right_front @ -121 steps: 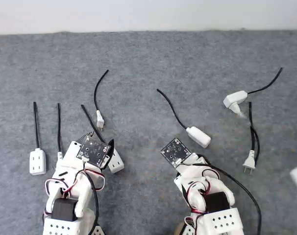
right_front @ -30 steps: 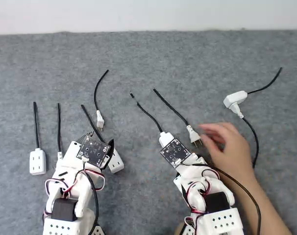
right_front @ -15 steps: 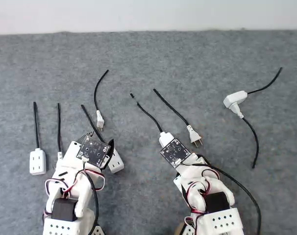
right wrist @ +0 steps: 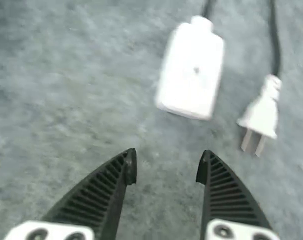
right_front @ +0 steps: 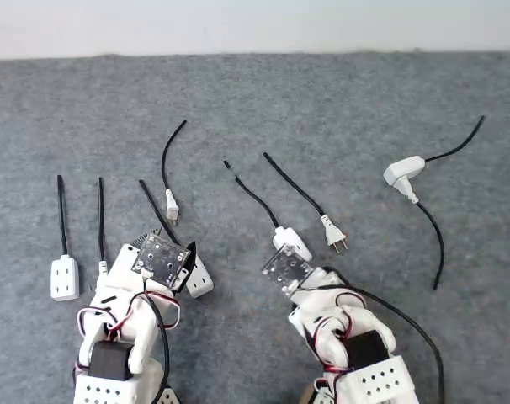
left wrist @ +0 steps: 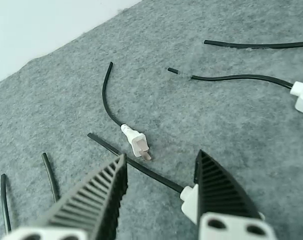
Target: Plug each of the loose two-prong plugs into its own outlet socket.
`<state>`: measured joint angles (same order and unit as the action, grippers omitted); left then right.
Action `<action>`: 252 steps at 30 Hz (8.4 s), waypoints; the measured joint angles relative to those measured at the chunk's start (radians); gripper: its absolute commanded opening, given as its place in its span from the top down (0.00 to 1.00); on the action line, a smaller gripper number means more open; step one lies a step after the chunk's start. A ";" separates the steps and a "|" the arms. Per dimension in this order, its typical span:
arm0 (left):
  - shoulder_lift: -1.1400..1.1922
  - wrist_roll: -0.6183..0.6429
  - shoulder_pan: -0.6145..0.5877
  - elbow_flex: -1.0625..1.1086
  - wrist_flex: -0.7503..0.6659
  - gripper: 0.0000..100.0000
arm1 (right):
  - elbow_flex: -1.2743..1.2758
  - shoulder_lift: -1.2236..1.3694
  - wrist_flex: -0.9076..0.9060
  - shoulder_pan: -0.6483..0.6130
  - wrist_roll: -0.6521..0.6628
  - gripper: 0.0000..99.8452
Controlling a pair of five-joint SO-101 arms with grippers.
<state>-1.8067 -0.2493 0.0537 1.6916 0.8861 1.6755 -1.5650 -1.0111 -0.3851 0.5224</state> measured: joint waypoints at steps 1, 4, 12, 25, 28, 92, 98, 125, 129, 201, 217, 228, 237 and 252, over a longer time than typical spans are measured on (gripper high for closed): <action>0.000 0.000 0.000 0.000 0.000 0.77 | 0.000 0.000 0.000 -0.012 0.000 0.79; 0.000 0.000 0.000 0.000 0.000 0.77 | 0.000 0.000 0.000 -0.038 0.000 0.79; 0.000 0.000 0.000 0.000 0.000 0.77 | -0.015 0.000 -0.029 -0.048 0.000 0.79; 0.000 -0.038 0.000 0.000 0.000 0.77 | -0.713 0.044 -0.331 0.052 -0.002 0.79; 0.000 -0.038 0.000 0.000 0.000 0.77 | -0.833 0.163 -0.368 0.051 -0.002 0.79; 0.000 -0.038 0.000 0.000 0.000 0.77 | -1.008 1.560 0.213 0.278 -0.226 0.79; 0.000 -0.038 0.000 0.000 0.000 0.77 | -1.008 1.588 0.219 0.276 -0.226 0.79; 0.000 -0.038 0.000 0.000 0.000 0.77 | -1.008 1.591 0.241 0.252 -0.190 0.79; 0.000 -0.038 0.000 0.000 0.000 0.77 | -1.008 1.591 0.241 0.252 -0.190 0.81; 0.000 0.052 0.201 -0.281 0.017 0.77 | -1.540 0.878 -0.224 -0.173 -0.169 0.99; 0.000 0.054 0.442 -0.523 0.017 0.77 | -1.617 0.859 -0.305 -0.379 -0.169 0.99; 0.000 0.055 0.440 -0.511 -0.021 0.77 | -1.637 0.832 -0.367 -0.388 -0.169 0.99; 0.000 0.055 0.440 -0.443 -0.084 0.77 | -1.637 0.775 -0.420 -0.422 -0.169 0.99; 0.000 0.104 0.496 -0.560 0.049 0.78 | -1.640 0.764 -0.431 -0.425 -0.147 0.99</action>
<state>-1.8067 -0.1450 0.5493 1.1316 0.9352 0.0353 -0.8009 -1.4423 -0.8101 0.3751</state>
